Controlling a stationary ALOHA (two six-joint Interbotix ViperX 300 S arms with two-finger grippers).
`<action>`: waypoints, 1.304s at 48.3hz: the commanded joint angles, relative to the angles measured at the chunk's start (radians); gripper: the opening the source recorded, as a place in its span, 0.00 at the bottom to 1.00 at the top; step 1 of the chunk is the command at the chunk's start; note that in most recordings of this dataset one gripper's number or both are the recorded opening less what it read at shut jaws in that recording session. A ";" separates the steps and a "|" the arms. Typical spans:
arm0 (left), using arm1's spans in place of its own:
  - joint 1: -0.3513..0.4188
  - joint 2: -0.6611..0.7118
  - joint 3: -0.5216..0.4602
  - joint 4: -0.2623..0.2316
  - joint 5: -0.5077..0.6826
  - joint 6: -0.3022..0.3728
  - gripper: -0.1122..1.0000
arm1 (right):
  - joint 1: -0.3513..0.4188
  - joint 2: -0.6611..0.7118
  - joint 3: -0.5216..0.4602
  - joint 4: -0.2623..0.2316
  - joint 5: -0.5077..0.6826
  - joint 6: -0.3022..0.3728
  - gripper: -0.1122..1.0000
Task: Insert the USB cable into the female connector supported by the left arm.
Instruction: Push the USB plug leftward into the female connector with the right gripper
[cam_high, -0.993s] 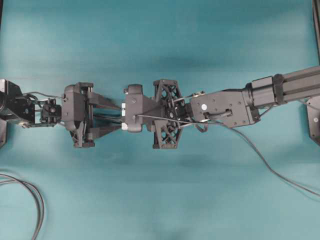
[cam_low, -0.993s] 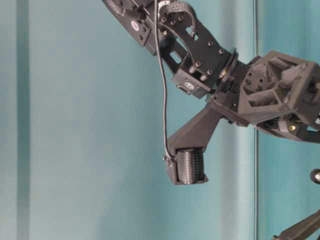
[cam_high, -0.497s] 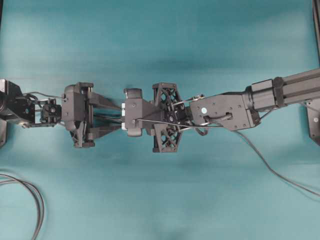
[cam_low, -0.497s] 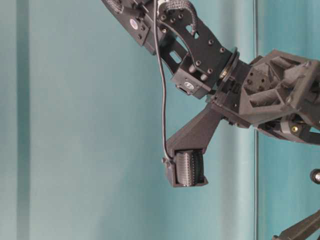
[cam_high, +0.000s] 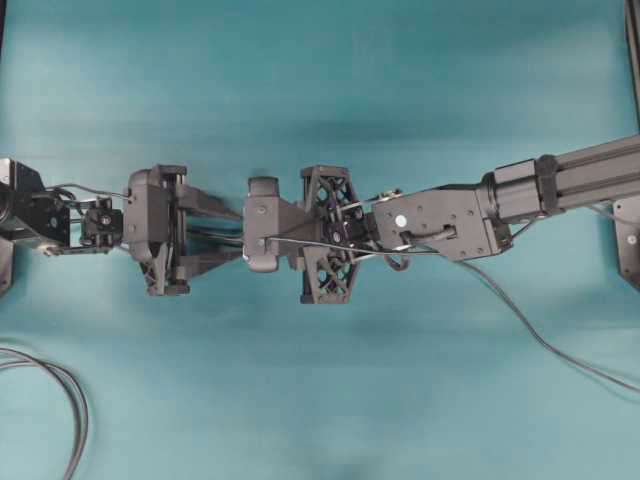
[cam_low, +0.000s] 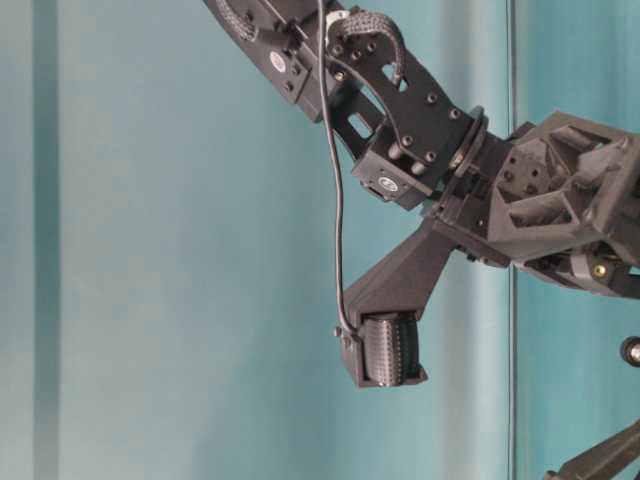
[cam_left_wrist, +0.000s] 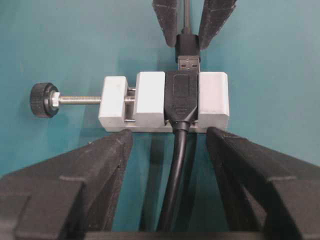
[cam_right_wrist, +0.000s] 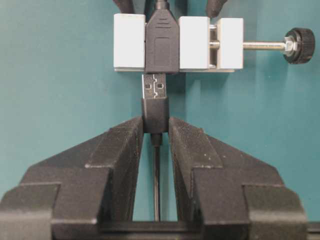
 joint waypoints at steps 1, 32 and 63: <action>0.003 -0.008 0.002 0.000 0.003 0.012 0.70 | -0.008 -0.018 -0.031 -0.005 0.002 0.002 0.29; 0.003 -0.006 -0.011 0.000 0.005 0.011 0.70 | -0.008 -0.018 -0.046 -0.005 0.015 0.002 0.29; -0.005 0.000 -0.025 0.008 0.018 0.012 0.70 | -0.011 0.008 -0.097 -0.005 0.014 -0.009 0.29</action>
